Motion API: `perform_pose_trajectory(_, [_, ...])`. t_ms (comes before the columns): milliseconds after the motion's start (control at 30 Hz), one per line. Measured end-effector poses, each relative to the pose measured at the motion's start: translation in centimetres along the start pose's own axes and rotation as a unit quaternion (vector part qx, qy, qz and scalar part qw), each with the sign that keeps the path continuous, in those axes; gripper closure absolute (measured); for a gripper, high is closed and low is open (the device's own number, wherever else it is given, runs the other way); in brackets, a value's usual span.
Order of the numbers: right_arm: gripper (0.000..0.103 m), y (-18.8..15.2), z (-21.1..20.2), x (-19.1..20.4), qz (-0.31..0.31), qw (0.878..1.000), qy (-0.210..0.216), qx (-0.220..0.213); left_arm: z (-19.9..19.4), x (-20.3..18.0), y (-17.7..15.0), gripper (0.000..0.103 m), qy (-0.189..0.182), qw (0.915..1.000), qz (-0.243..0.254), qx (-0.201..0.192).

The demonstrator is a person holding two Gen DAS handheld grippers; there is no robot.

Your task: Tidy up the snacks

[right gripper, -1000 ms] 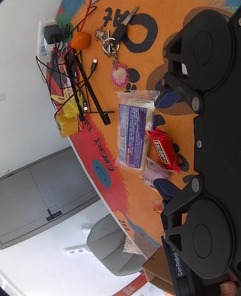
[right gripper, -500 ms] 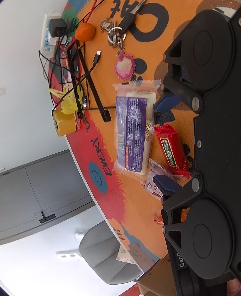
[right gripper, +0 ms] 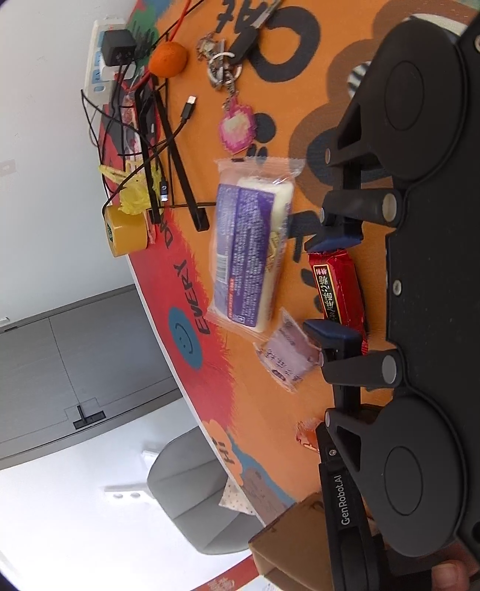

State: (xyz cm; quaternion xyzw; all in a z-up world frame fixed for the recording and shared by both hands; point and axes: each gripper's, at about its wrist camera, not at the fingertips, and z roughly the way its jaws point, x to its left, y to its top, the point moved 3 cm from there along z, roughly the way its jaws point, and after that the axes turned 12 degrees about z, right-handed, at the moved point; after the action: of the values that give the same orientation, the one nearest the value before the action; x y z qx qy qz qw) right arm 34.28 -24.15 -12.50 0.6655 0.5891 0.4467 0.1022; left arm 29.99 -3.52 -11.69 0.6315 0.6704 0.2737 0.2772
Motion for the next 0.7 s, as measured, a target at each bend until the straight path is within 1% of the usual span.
perform_pose_trajectory(100, [0.068,-0.1,-0.6,-0.7,0.015,1.0,0.008,0.002,-0.8,0.1,-0.3,0.085,-0.004,1.0,-0.002,-0.005])
perform_pose_trajectory(167, [0.086,-0.1,-1.2,-0.9,0.021,1.0,0.013,-0.002,-1.4,0.1,-0.5,0.085,-0.007,0.9999,-0.005,-0.009])
perform_pose_trajectory(200, [0.089,0.0,-1.4,-1.0,0.025,1.0,0.015,0.001,-1.6,0.1,-0.6,0.085,-0.008,0.9999,-0.006,-0.011])
perform_pose_trajectory(433, [0.09,-0.6,-2.3,-1.0,0.029,0.999,0.019,0.001,-3.2,0.4,-1.0,0.086,-0.013,0.9996,-0.01,-0.023])
perform_pose_trajectory(467, [0.084,-0.6,-2.3,-0.9,0.03,0.999,0.017,0.003,-3.3,0.4,-1.1,0.086,-0.014,0.9996,-0.011,-0.024])
perform_pose_trajectory(500, [0.082,-0.7,-2.4,-0.9,0.032,0.999,0.014,0.005,-3.4,0.5,-1.1,0.086,-0.015,0.9995,-0.011,-0.024])
perform_pose_trajectory(533, [0.074,-0.7,-2.5,-0.8,0.033,0.999,0.014,0.007,-3.5,0.6,-1.2,0.086,-0.016,0.9995,-0.012,-0.025])
perform_pose_trajectory(567, [0.064,-0.7,-2.6,-0.7,0.034,0.999,0.013,0.006,-3.6,0.7,-1.3,0.086,-0.017,0.9995,-0.013,-0.025])
perform_pose_trajectory(633, [0.058,-0.9,-2.9,-0.3,0.028,1.0,0.009,0.002,-3.8,0.9,-1.3,0.086,-0.019,0.9993,-0.016,-0.027])
perform_pose_trajectory(700, [0.049,-1.2,-2.8,0.3,0.016,1.0,0.009,0.006,-3.9,1.1,-1.4,0.086,-0.02,0.9992,-0.02,-0.029])
